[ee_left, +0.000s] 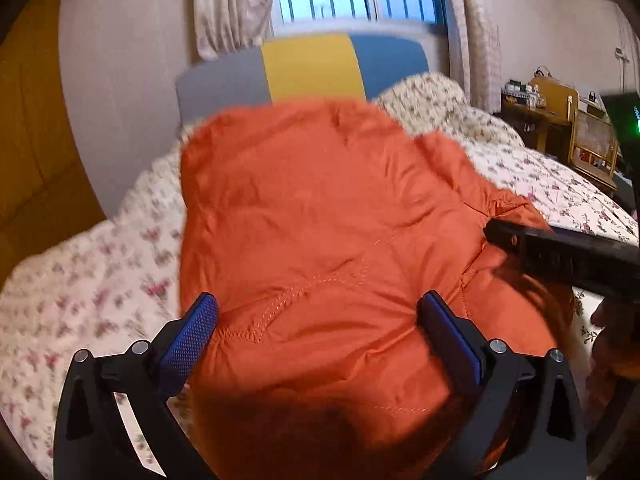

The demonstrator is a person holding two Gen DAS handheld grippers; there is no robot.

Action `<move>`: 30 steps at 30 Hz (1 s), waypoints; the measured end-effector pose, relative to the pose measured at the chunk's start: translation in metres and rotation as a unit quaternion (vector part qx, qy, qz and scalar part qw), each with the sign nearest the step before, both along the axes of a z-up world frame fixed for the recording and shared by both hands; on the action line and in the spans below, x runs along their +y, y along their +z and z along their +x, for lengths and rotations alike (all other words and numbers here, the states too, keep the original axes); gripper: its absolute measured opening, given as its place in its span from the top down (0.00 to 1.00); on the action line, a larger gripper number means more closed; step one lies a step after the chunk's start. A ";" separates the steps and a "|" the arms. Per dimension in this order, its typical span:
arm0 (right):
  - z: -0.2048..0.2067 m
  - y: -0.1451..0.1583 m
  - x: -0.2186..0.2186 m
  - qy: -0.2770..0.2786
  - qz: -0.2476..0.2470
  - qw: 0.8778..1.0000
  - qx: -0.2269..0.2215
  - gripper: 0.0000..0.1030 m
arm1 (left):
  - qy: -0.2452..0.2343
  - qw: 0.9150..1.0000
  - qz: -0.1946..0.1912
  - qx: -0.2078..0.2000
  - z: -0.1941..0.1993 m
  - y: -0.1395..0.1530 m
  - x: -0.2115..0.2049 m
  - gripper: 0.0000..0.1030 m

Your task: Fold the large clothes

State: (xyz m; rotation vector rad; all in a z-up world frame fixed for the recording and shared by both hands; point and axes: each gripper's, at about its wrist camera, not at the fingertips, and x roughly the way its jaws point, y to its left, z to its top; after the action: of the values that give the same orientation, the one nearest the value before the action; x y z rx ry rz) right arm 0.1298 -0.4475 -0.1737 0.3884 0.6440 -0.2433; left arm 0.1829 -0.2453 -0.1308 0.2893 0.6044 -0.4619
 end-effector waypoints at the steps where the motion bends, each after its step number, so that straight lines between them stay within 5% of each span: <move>1: 0.003 -0.005 -0.003 0.000 0.011 1.000 0.006 0.20 | -0.001 1.000 0.007 0.002 0.001 -0.002 -0.002 0.03; 11: 0.001 -0.010 -0.009 -0.005 0.032 0.999 0.005 0.16 | -0.009 1.000 0.001 0.022 -0.006 0.006 0.012 0.03; 17: -0.003 -0.002 -0.011 0.008 0.049 0.999 0.005 0.14 | 0.035 0.998 -0.044 0.035 0.006 0.023 0.055 0.03; 22: -0.005 0.009 -0.012 0.023 0.064 0.998 0.016 0.14 | 0.085 0.987 -0.103 0.090 0.036 0.023 0.094 0.03; 30: -0.005 0.028 -0.007 0.054 0.077 0.996 0.012 0.13 | 0.076 0.982 -0.124 0.121 0.046 0.018 0.105 0.03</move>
State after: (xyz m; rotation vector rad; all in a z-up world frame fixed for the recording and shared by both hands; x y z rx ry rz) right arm 0.1245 -0.4545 -0.1454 0.4971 0.7067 -0.0964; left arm 0.2286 -0.1403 -0.1130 -0.0518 0.7919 -0.4225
